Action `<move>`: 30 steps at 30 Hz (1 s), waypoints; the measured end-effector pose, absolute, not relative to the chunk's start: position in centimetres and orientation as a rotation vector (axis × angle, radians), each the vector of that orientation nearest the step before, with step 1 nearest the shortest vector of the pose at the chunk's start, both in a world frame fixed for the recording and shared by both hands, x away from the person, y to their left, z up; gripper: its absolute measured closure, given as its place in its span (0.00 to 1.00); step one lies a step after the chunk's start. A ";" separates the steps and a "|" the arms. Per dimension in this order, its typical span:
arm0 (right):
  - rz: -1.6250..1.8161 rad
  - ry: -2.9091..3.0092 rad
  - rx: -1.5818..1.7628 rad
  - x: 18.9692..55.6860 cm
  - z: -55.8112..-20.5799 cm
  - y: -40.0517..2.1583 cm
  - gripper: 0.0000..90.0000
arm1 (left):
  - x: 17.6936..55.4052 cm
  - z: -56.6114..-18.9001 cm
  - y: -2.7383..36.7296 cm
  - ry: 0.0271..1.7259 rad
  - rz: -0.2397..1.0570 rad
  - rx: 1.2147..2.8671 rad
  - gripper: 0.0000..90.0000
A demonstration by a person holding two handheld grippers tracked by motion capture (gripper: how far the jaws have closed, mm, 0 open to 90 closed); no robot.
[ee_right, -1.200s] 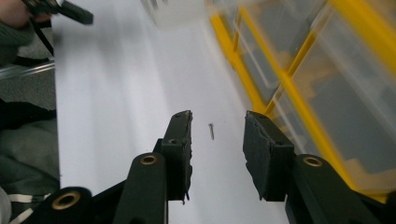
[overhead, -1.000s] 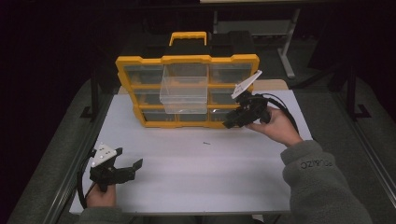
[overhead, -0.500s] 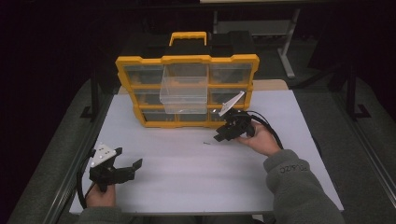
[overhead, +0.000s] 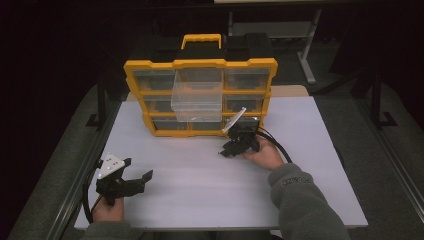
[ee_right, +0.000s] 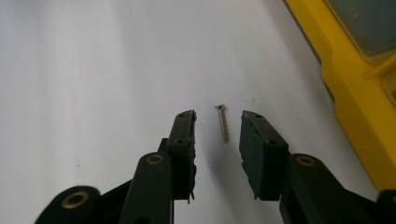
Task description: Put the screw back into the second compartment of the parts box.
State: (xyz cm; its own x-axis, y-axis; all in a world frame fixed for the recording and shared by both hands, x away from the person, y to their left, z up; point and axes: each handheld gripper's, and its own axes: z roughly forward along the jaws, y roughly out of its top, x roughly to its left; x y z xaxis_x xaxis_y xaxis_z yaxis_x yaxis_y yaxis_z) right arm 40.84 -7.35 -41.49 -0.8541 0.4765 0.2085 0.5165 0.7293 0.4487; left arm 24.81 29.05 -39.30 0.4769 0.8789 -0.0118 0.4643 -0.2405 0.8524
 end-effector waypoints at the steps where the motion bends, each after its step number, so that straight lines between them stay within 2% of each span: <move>1: -0.773 -2.846 -0.817 40.9 -41.7 -7.2 0.73 | 24.8 -39.3 29.1 1.124 0.614 1.872 0.15; 8: -0.768 -2.892 -0.814 41.0 -42.4 -6.0 0.77 | 24.8 -39.3 29.1 1.121 0.614 1.883 0.15; 10: -0.935 -2.982 -0.560 42.2 -43.4 -5.8 0.79 | 24.8 -39.3 29.1 1.122 0.613 1.881 0.15; 11: -0.752 -2.905 -0.812 40.9 -42.8 -5.7 0.80 | 24.8 -39.3 29.1 1.122 0.613 1.883 0.15; 15: -0.757 -2.932 -0.824 40.7 -42.8 -5.7 0.86 | 24.9 -39.3 29.1 1.121 0.613 1.884 0.15; 16: -0.866 -2.992 -0.659 41.4 -43.3 -5.7 0.87 | 24.9 -39.3 29.1 1.117 0.615 1.887 0.15; 17: -0.755 -2.940 -0.824 40.5 -42.8 -5.6 0.89 | 24.9 -39.3 29.0 1.116 0.616 1.877 0.15; 21: -0.842 -2.971 -0.711 41.2 -43.2 -5.7 0.96 | 24.8 -39.3 29.0 1.116 0.616 1.881 0.15; 30: -0.847 -2.933 -0.707 41.6 -43.2 -6.2 0.97 | 24.9 -39.3 29.1 1.123 0.612 1.876 0.15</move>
